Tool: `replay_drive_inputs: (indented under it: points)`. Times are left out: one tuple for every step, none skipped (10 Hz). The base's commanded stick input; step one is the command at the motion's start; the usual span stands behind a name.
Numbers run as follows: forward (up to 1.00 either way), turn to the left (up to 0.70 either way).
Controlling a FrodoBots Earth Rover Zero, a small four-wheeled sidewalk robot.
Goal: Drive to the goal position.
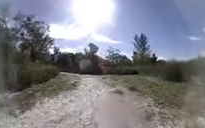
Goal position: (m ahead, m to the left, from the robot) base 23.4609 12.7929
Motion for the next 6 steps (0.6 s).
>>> replay_drive_inputs:
  points:
    - [0.85,0.00]
    - [0.85,0.00]
    - [0.85,0.00]
    - [0.85,0.00]
    - [0.85,0.00]
    - [0.85,0.00]
